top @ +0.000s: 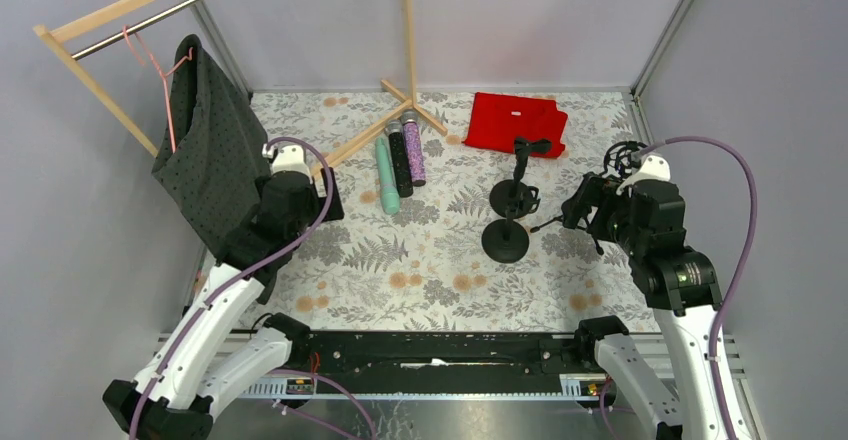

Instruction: Attach the microphones to the stand

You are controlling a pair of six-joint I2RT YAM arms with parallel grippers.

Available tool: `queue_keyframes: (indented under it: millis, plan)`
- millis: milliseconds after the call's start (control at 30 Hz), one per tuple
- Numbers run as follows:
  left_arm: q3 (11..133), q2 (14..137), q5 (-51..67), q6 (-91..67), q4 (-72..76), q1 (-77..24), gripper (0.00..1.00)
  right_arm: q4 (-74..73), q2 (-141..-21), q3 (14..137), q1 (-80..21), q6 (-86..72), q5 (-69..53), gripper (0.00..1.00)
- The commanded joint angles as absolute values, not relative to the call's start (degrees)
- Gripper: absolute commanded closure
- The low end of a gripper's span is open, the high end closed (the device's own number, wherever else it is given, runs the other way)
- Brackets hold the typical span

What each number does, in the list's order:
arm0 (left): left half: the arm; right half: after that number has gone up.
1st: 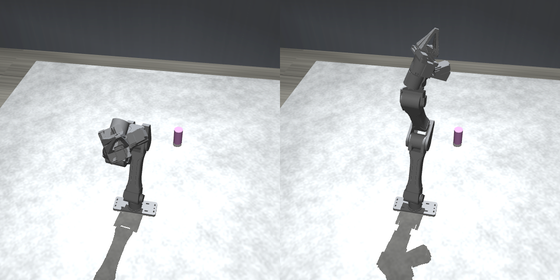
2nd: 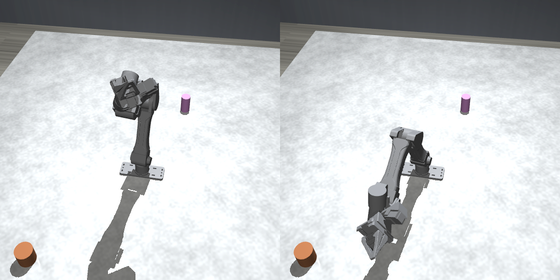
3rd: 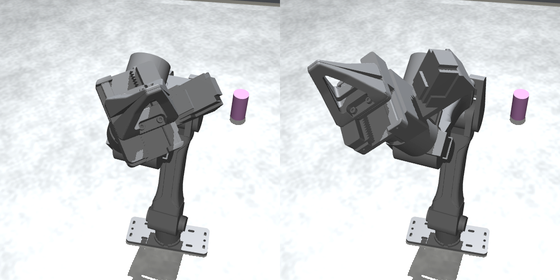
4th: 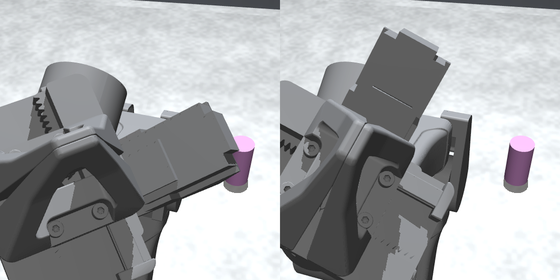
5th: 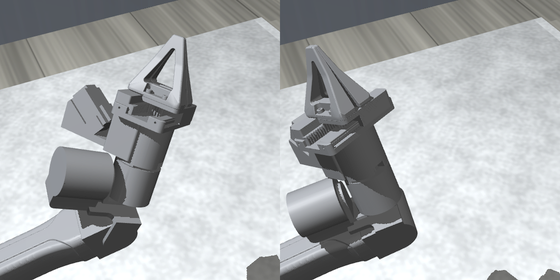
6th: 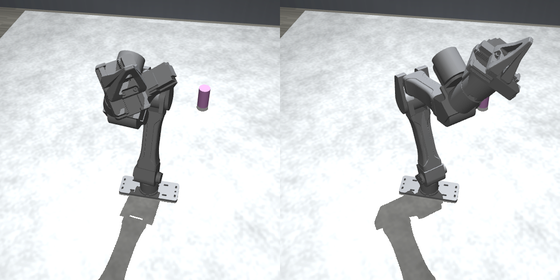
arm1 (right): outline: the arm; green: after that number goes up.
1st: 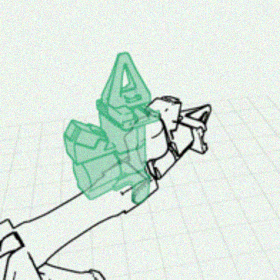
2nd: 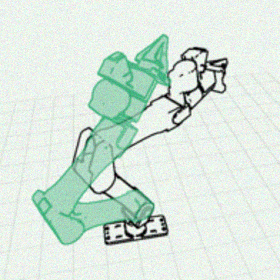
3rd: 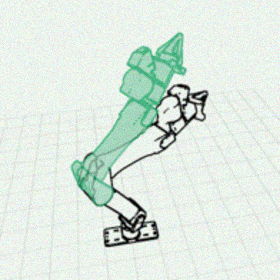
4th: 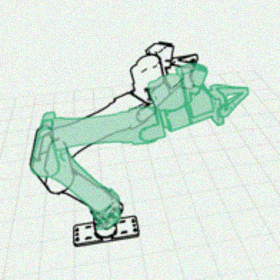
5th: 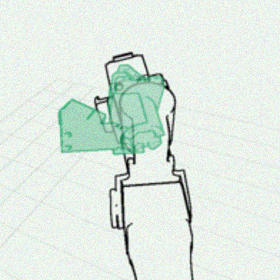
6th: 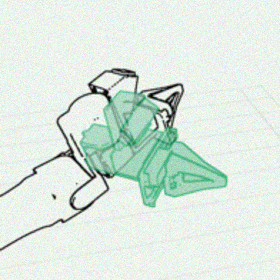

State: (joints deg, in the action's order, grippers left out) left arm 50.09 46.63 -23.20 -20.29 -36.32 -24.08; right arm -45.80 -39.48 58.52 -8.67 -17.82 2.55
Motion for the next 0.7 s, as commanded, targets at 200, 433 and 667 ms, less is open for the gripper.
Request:
queue_keyframes:
  millis: [200, 433, 667]
  plan:
    - [50.0, 45.3, -30.9, -21.8, -33.9, -24.1, 0.01, -42.5, -36.3, 57.3, -8.4, -16.2, 5.5, 0.0]
    - [49.9, 43.0, -32.2, -24.3, -34.5, -24.1, 0.01, -39.2, -36.1, 55.5, -8.5, -16.4, 3.7, 0.0]
    - [51.4, 43.8, -29.0, -28.7, -32.1, -24.5, 0.01, -38.0, -35.6, 54.4, -8.5, -17.5, 3.5, 0.0]
